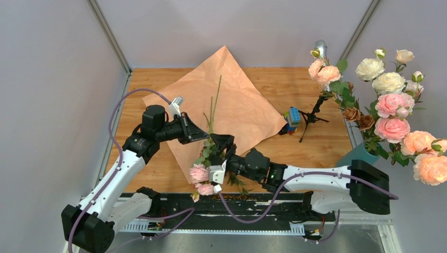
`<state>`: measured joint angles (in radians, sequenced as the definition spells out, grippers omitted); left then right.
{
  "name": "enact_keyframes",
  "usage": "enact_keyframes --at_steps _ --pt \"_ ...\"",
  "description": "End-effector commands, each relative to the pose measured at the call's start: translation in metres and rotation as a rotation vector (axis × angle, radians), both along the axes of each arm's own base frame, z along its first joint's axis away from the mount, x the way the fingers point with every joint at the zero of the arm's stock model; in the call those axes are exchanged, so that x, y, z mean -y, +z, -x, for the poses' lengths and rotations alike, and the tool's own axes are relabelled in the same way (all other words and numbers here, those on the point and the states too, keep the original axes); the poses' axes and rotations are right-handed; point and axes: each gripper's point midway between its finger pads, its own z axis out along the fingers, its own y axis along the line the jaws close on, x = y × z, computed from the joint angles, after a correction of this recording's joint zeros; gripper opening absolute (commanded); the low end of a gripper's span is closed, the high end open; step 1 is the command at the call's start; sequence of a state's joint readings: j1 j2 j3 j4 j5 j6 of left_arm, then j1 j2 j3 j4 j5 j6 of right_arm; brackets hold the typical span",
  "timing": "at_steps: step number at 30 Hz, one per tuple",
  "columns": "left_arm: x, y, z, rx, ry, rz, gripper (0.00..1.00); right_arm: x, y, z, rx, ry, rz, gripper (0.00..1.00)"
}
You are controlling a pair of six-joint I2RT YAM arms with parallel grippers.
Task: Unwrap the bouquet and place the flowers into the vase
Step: Pick up the fake flower from the wrapping paper.
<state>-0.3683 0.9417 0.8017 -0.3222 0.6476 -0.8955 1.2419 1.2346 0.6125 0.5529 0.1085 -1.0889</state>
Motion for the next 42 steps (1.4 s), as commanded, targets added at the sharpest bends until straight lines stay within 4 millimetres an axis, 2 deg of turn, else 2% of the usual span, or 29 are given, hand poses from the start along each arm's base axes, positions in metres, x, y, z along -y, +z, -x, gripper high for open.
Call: enact_keyframes --at_steps 1,6,11,16,20,24,26,27,28,29,31,35,37,40,42 --pt "0.004 0.015 0.009 0.017 -0.049 0.056 0.0 -0.016 0.013 0.003 0.118 -0.021 0.006 0.86" --pt "0.004 0.011 0.013 0.003 -0.055 0.07 0.0 -0.032 0.011 0.019 0.156 0.015 0.008 0.84" --pt "0.006 0.002 0.013 -0.016 -0.064 0.071 0.0 -0.045 0.009 0.034 0.175 0.056 0.01 0.69" --pt "0.007 -0.002 0.015 -0.023 -0.088 0.067 0.0 -0.054 0.004 0.037 0.176 0.063 0.021 0.57" --pt "0.005 -0.008 0.016 -0.022 -0.087 0.045 0.0 -0.06 0.009 0.034 0.154 0.047 -0.001 0.37" --pt "0.001 -0.014 0.014 -0.008 -0.075 -0.001 0.0 -0.062 0.006 0.029 0.127 0.024 0.024 0.22" --pt "-0.002 -0.016 0.012 0.005 -0.066 -0.035 0.0 -0.061 0.003 0.027 0.125 0.008 0.033 0.06" --pt "-0.004 -0.018 0.012 0.009 -0.063 -0.048 0.0 -0.059 0.004 0.026 0.123 0.0 0.029 0.01" --pt "-0.005 -0.018 0.011 0.014 -0.06 -0.059 0.0 -0.057 0.005 0.026 0.121 -0.004 0.025 0.0" --pt "-0.006 -0.019 0.011 0.019 -0.058 -0.066 0.04 -0.055 0.006 0.025 0.119 -0.012 0.017 0.0" --pt "-0.007 -0.017 0.009 0.035 -0.051 -0.073 0.2 -0.052 0.008 0.024 0.109 -0.025 0.004 0.0" --pt "-0.007 -0.002 0.002 0.09 -0.035 -0.073 0.64 -0.039 0.012 0.013 0.098 -0.107 -0.002 0.0" --pt "-0.01 0.01 -0.005 0.135 -0.015 -0.09 0.81 -0.029 0.016 0.004 0.088 -0.178 -0.012 0.0" --pt "-0.025 0.029 -0.019 0.222 0.055 -0.164 0.98 -0.01 0.024 -0.008 0.04 -0.272 -0.037 0.0" --pt "-0.039 0.045 -0.031 0.28 0.125 -0.204 1.0 0.007 0.033 -0.019 -0.02 -0.344 -0.07 0.0"
